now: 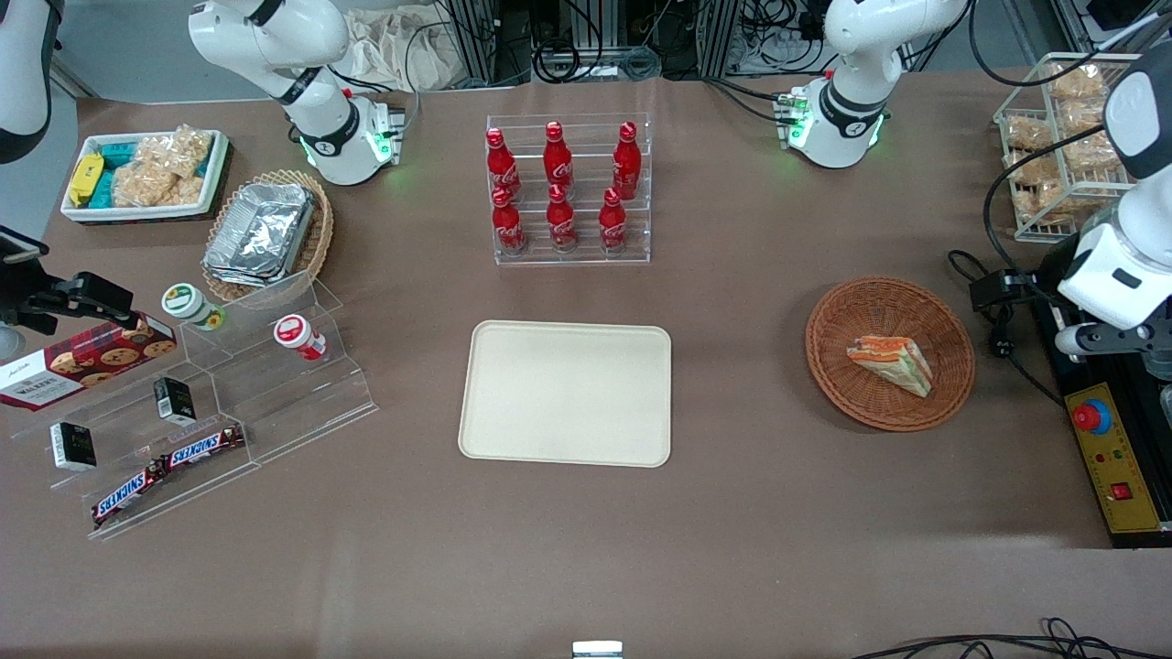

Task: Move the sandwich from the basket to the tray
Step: 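Lower the left gripper into the wicker basket and grasp the wrapped sandwich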

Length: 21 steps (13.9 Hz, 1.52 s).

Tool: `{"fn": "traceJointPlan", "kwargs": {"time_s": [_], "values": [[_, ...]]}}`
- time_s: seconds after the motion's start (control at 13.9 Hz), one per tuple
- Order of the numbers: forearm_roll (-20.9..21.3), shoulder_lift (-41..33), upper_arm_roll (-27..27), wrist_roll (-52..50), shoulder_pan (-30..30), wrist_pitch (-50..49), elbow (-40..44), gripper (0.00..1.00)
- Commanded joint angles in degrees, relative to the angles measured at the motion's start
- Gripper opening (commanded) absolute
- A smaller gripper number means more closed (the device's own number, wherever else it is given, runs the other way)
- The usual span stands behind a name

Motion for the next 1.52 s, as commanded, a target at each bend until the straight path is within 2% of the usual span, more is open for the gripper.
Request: {"fn": "traceJointPlan", "kwargs": {"time_s": [0.0,0.22,0.43,0.51,0.65,0.79,1.08,1.44], "values": [[-0.11,2.78,-0.35,-0.01,0.09,-2.95,3.35,0.99],[0.42,4.97,-0.35,-5.08,0.00,-2.43,2.73,1.00],[0.85,3.58,-0.61,-26.83,-0.70,7.03,-6.73,1.00],[3.03,3.84,-0.70,-36.05,-1.92,11.85,-10.42,1.00],[6.12,6.11,-0.61,-47.77,-2.28,18.90,-14.31,1.00],[8.92,9.80,-0.61,-56.49,-2.37,21.12,-15.47,1.00],[10.17,11.22,-0.18,-64.34,-1.58,30.42,-22.74,1.00],[10.26,13.50,0.35,-65.67,0.00,31.76,-24.34,1.00]]}}
